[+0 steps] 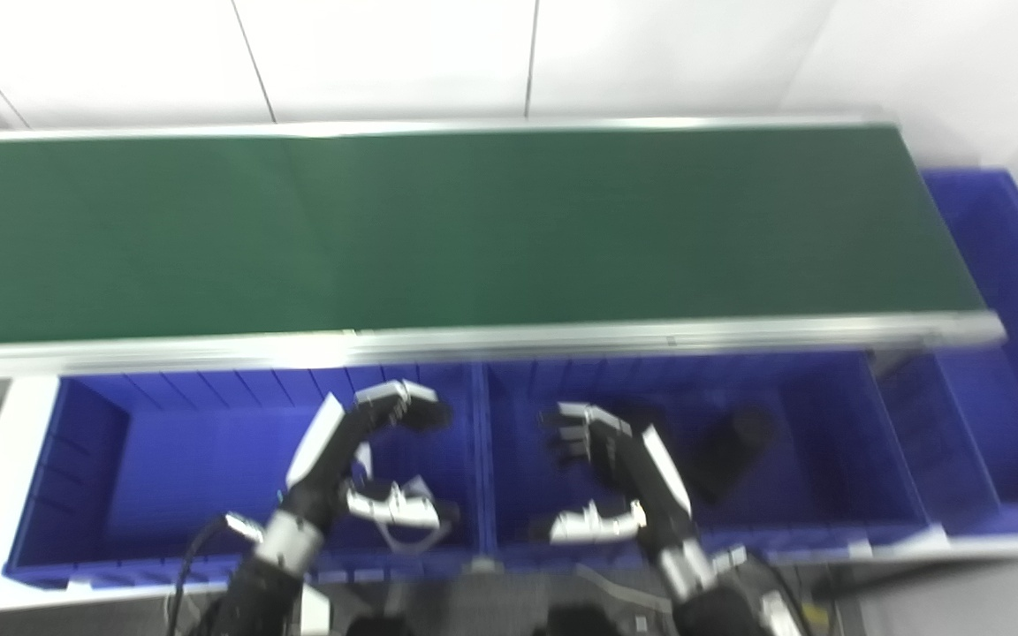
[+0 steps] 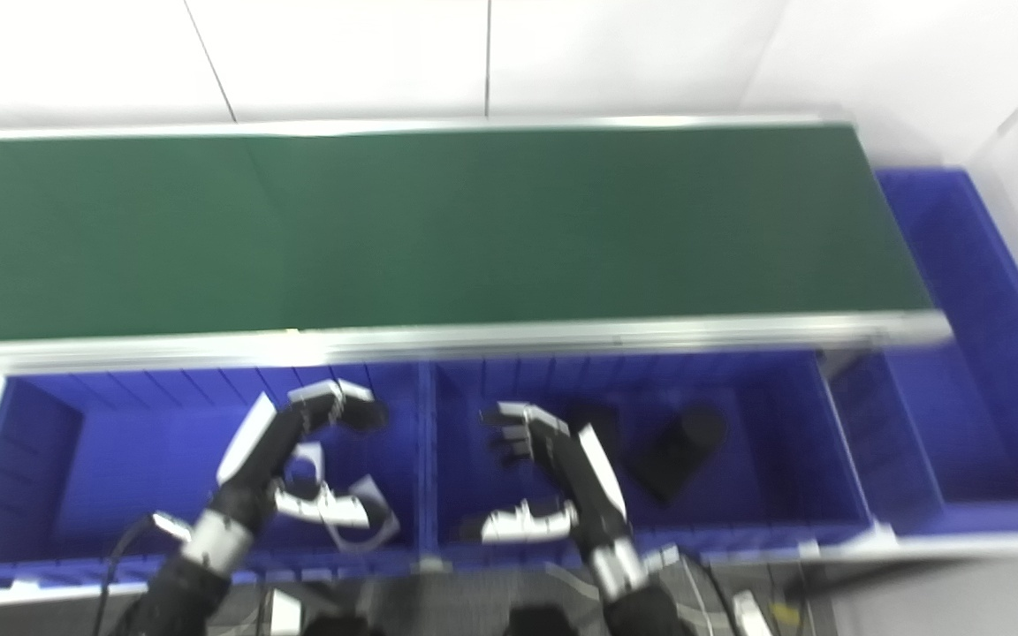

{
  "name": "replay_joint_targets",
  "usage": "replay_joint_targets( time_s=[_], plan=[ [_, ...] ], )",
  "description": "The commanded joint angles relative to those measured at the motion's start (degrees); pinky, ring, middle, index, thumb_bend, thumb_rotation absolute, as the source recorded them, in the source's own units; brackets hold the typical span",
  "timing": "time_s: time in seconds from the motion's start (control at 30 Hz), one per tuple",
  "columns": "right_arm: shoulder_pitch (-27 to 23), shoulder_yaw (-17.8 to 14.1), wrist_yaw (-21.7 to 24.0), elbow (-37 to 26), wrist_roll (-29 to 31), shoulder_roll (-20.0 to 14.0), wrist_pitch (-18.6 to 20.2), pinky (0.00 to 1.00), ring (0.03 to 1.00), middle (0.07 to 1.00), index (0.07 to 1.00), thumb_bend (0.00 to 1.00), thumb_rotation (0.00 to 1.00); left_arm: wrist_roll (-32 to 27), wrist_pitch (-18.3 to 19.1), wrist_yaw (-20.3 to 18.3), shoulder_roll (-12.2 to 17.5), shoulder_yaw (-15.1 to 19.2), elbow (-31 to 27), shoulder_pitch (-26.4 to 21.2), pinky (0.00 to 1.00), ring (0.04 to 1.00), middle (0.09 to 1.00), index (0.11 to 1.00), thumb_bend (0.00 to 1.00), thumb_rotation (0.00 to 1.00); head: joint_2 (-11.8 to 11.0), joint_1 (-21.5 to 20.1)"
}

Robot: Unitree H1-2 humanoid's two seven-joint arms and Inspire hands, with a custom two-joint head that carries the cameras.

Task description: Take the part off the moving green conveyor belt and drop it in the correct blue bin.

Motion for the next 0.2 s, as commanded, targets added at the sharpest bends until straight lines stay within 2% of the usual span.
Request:
replay_joint_targets(
  time_s=[0.0, 0.17],
  plan=[
    [-1.0, 0.5, -0.8, 0.1, 0.3, -0.2, -3.1, 0.59, 0.677, 0.771, 0.710, 0.96, 0.17, 0.2, -2.3, 2.4, 0.9, -0.9, -0.1, -1.2, 0.60, 0.621, 0.620, 0.607, 0.94, 0.00, -1.1, 0.2],
    [-1.1, 1.1, -2.0, 0.6, 0.4, -0.2, -3.1, 0.59, 0.672, 0.766, 0.701, 0.97, 0.14, -0.3, -2.3, 4.8, 2.1, -3.1, 1.3, -1.8, 0.62, 0.631, 0.624, 0.615, 0.94, 0.01, -0.8, 0.2]
  ],
)
